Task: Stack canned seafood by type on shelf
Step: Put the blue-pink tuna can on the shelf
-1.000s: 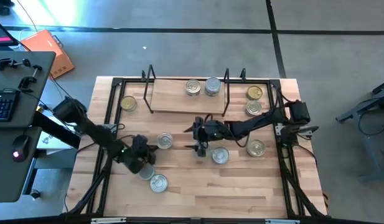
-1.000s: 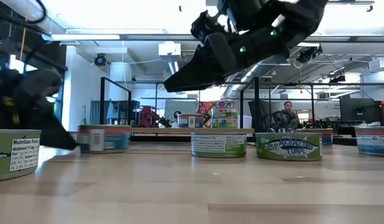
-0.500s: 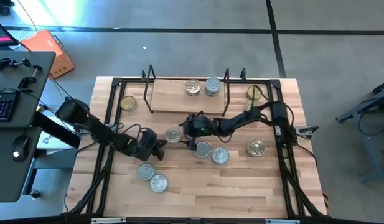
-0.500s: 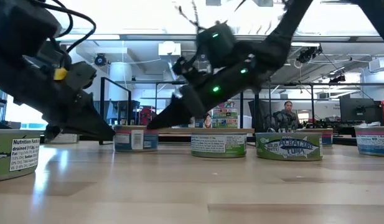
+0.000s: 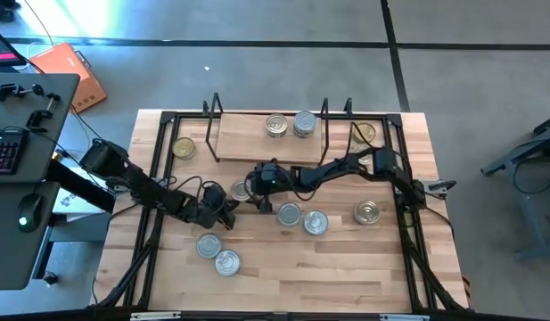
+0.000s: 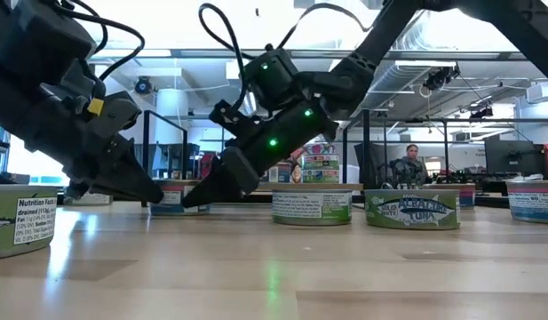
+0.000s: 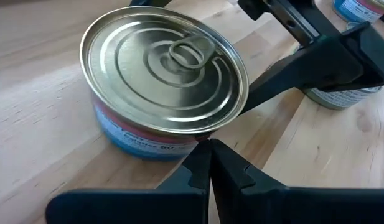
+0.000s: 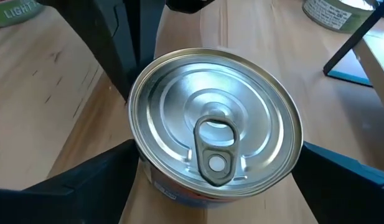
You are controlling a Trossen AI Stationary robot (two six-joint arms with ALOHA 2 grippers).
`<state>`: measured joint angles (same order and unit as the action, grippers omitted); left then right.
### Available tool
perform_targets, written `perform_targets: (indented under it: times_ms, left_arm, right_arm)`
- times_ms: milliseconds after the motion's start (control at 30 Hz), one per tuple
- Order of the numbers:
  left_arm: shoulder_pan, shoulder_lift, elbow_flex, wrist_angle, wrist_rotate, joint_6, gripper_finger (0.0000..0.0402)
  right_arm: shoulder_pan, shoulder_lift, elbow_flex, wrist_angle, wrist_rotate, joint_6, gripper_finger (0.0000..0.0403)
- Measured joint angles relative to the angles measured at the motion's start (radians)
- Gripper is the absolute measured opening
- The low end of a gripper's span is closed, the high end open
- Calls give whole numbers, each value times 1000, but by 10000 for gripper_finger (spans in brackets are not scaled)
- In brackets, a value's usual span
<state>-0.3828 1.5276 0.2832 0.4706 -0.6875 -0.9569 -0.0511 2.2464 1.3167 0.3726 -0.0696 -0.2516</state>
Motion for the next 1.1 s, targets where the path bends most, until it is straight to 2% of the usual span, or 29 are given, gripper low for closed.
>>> perform_targets:
  times_ms: [167,333,500,667,733,867,967,1100]
  left_arm:
    - [2,-2,2,3,12,35,0]
    - [-26,-23,36,-25,93,32,0]
    - [-98,-53,63,-188,173,-98,0]
    - [-178,-85,71,-338,191,-274,0]
    - [-199,-96,73,-400,169,-336,0]
    - [-193,-100,74,-527,42,-426,0]
    - [-157,-97,68,-567,-64,-438,0]
    - [-84,-88,70,-549,-85,-374,0]
  right_arm:
    - [-8,4,-11,21,-18,21,352]
    - [-8,4,-37,16,-57,70,304]
    - [-3,2,-53,-16,-55,102,279]
    - [4,1,-55,-28,-45,119,253]
    - [3,1,-50,-28,-50,117,252]
    - [3,3,-24,-57,-57,119,266]
    - [0,3,1,-94,-52,118,301]
    - [0,5,23,-112,-41,93,365]
